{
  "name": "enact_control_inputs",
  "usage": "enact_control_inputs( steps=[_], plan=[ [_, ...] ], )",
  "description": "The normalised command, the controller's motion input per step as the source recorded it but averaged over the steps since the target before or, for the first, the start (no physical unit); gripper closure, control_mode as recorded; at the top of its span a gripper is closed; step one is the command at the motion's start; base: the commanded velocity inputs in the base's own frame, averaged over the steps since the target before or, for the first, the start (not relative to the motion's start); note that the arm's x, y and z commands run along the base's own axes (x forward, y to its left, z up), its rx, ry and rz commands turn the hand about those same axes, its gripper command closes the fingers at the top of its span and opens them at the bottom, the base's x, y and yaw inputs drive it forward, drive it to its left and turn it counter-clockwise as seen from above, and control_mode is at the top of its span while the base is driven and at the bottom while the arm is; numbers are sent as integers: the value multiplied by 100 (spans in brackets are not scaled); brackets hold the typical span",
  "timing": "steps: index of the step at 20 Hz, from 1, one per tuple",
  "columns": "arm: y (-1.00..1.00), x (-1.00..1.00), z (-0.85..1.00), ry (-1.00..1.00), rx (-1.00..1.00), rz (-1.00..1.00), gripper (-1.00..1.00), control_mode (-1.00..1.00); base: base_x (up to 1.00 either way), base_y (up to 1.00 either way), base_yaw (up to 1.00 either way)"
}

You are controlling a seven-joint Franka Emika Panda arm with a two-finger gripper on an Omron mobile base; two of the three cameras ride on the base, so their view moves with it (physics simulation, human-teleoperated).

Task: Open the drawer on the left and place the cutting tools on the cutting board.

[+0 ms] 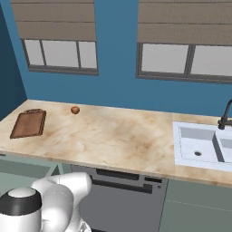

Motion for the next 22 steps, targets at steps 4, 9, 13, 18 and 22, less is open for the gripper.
enact_control_inputs(
  steps=[4,9,13,18,22],
  plan=[
    [0,4,-3,1,-12,-30,-100,-100,0,0,0],
    [0,8,-2,3,-12,-27,-100,-100,0,0,0],
    [0,19,0,2,-9,-20,-100,-100,0,0,0],
    [0,22,-2,0,-7,-14,-100,-100,0,0,0],
    [0,26,-4,0,-6,-9,-100,-100,0,0,0]
  ],
)
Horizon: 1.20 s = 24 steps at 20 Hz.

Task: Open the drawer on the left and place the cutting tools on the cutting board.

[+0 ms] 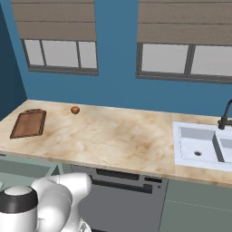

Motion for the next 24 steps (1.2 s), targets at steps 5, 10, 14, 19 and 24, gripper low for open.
enact_control_inputs(
  steps=[5,10,14,19,24],
  plan=[
    [0,20,-6,0,-1,-6,-100,-100,0,0,0],
    [7,5,-19,0,-2,-3,-100,-100,0,0,0],
    [25,0,-30,-1,-8,0,-100,-100,0,0,0],
    [14,4,-14,0,-4,-1,-100,-100,0,0,0],
    [7,11,-16,0,-2,-3,-100,-100,0,0,0]
  ],
)
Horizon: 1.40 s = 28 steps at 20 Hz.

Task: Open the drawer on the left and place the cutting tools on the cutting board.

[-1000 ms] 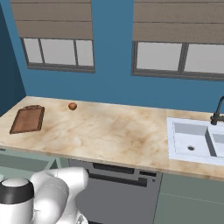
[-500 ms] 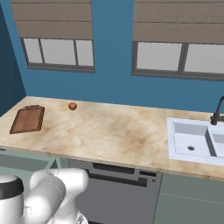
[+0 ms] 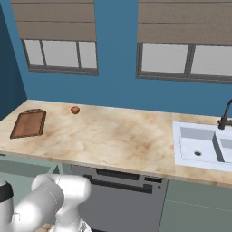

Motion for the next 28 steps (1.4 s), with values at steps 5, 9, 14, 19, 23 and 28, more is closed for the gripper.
enact_control_inputs(
  steps=[5,9,14,19,23,28],
  plan=[
    [9,5,-25,0,-4,-2,-100,-100,0,0,0],
    [14,3,-25,0,-6,-1,-100,-100,0,0,0],
    [17,8,-16,0,-5,-2,-100,-100,0,0,0],
    [28,14,-17,0,-5,-4,-100,-100,0,0,0],
    [28,11,-25,0,-5,-4,-100,-100,0,0,0],
    [23,6,-35,0,-5,-4,-100,-100,0,0,0]
  ],
)
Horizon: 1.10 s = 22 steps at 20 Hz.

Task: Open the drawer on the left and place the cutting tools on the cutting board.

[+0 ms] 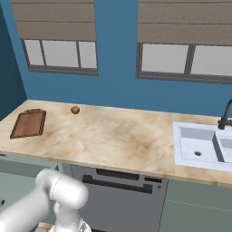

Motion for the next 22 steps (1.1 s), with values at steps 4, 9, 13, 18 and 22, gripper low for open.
enact_control_inputs(
  steps=[4,9,13,18,22],
  plan=[
    [14,1,-40,0,-5,-3,-100,-100,0,0,0],
    [1,0,-26,0,-1,-2,-100,-100,0,0,0],
    [0,0,-18,0,0,-1,-100,-100,0,0,0],
    [1,0,-37,0,0,0,100,-100,0,0,0],
    [5,0,-61,0,0,-2,100,-100,0,0,0]
  ],
)
